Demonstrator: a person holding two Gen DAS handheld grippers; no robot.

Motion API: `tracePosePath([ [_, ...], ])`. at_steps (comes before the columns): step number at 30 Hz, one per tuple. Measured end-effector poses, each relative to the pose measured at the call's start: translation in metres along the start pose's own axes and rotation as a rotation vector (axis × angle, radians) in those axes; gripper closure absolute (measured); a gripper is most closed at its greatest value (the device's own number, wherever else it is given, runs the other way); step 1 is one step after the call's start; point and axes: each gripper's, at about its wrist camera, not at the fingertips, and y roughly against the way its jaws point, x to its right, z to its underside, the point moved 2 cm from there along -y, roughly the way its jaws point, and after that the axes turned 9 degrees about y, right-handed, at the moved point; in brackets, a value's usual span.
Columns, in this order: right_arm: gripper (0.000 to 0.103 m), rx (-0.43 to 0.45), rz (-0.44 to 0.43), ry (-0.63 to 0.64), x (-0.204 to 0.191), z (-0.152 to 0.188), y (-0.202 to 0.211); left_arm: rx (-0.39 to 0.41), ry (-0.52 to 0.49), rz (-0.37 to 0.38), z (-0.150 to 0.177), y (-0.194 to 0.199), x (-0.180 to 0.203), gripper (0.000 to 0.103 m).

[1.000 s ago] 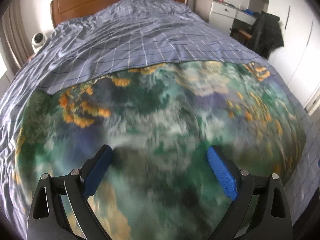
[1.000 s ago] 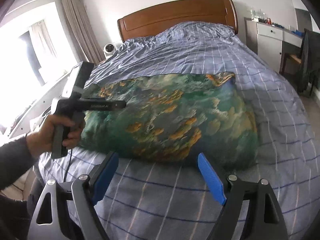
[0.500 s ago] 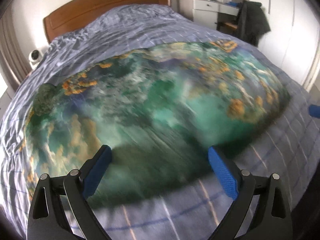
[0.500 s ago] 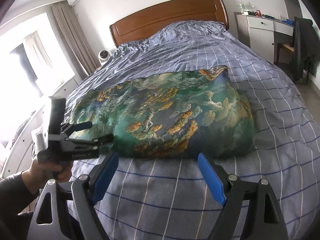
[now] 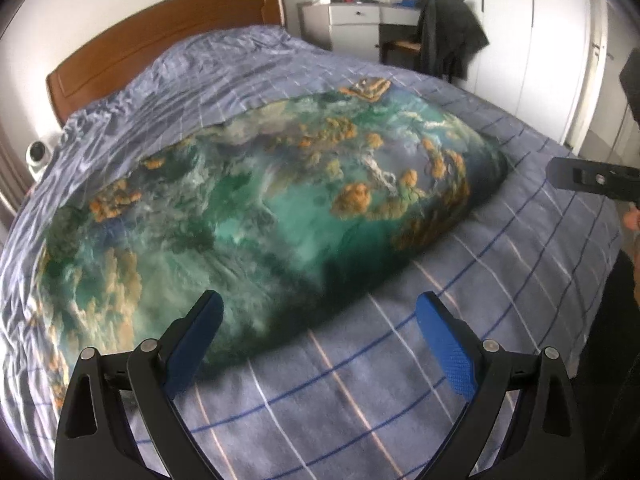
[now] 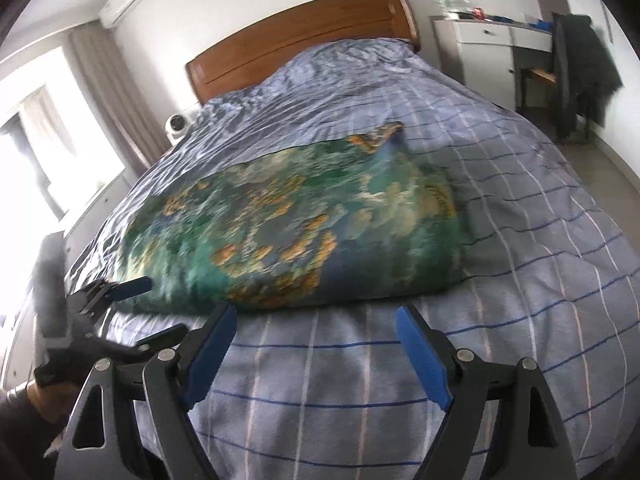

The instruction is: Fold large clothes

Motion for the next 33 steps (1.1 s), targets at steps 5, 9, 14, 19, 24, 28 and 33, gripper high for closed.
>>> tracePosePath([
  [5,0.019,-0.026,0.037,-0.131,0.041,-0.011,-0.013,-0.015,0.098,0.025,-0.001,-0.004,-0.017,0.006],
  [9,0.017,-0.027,-0.025,-0.276,0.070,-0.015,-0.030,-0.029,0.119,0.016,0.000,-0.005,-0.025,0.006],
  [14,0.014,-0.075,-0.021,-0.330,0.092,-0.022,-0.078,-0.038,0.132,-0.003,-0.002,-0.001,-0.029,0.006],
  [19,0.012,-0.067,-0.068,-0.480,0.117,-0.013,-0.106,-0.042,0.120,0.013,-0.015,0.002,-0.031,0.006],
  [24,0.053,-0.027,-0.080,-0.504,0.122,-0.010,-0.107,-0.028,0.065,0.062,-0.066,0.007,-0.019,0.006],
  [28,0.068,0.070,-0.039,-0.356,0.096,-0.028,-0.077,-0.072,0.056,0.189,-0.117,0.008,0.002,0.006],
  [33,0.069,0.194,0.027,-0.101,0.033,-0.059,-0.031,-0.190,0.132,0.392,-0.171,-0.007,0.032,0.006],
])
